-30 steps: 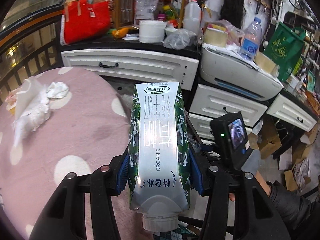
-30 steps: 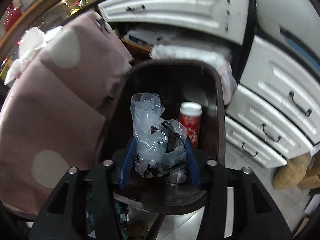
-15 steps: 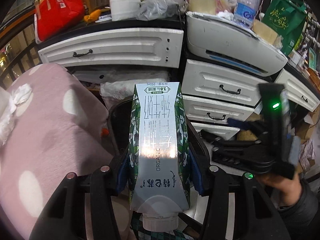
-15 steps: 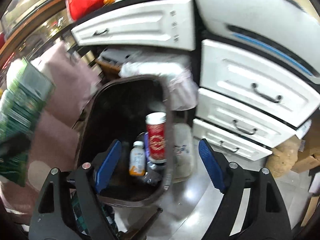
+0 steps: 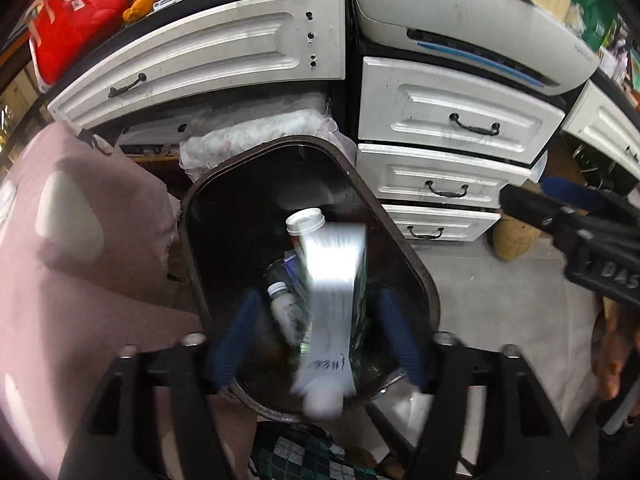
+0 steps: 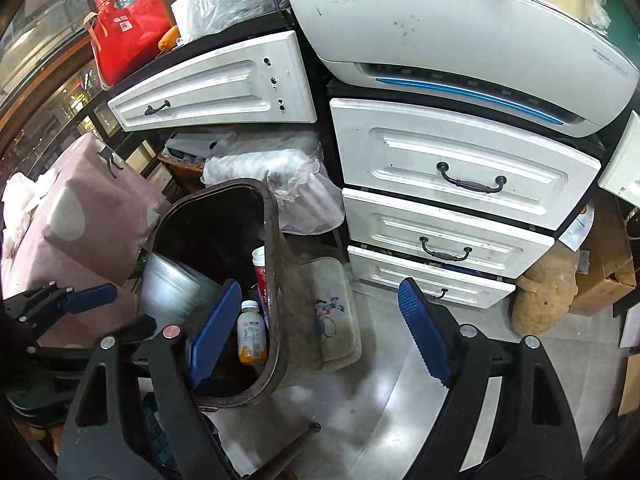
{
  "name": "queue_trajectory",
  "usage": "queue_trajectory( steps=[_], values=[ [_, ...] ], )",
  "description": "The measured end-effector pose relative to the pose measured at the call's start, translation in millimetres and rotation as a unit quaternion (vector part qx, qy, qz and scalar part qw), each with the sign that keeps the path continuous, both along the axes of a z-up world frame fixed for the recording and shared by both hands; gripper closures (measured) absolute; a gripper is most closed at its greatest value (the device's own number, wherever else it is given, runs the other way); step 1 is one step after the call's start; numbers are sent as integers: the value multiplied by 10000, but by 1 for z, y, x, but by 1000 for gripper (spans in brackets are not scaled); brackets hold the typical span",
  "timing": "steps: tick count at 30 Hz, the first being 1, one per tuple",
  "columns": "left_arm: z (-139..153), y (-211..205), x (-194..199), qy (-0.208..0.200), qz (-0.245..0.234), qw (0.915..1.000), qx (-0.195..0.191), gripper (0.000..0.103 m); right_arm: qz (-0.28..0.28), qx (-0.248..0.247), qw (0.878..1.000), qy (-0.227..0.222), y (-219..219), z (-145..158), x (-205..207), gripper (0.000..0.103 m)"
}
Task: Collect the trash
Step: 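Lower the green carton into the bin and open the left gripper, then move the right gripper to the table and grasp the red-and-white plastic bag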
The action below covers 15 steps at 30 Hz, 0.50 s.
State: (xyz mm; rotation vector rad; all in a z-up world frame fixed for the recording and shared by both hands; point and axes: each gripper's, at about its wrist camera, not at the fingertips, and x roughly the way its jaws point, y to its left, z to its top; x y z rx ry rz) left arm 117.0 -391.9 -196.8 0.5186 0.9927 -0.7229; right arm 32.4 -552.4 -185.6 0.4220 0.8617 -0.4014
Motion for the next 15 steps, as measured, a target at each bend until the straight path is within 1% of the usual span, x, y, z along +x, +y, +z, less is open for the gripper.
queue_trajectory(
  steps=[2, 5, 7, 13, 15],
  values=[
    [-2, -2, -2, -73, -33, 9999, 63, 12, 2, -17, 10000, -20, 0, 2, 0, 23],
    [-1, -4, -6, -136, -87, 9997, 168, 11, -5, -48, 10000, -82, 2, 7, 0, 23],
    [6, 0, -8, -146, -92, 9998, 102, 11, 16, -55, 9999, -136, 4, 12, 1, 23],
    [46, 28, -23, -93, 64, 9990, -430, 7, 219, -126, 9991, -341, 21, 31, 10, 23],
    [62, 44, -27, -97, 107, 9980, -616, 6, 356, -143, 9983, -431, 32, 39, 15, 23]
  ],
)
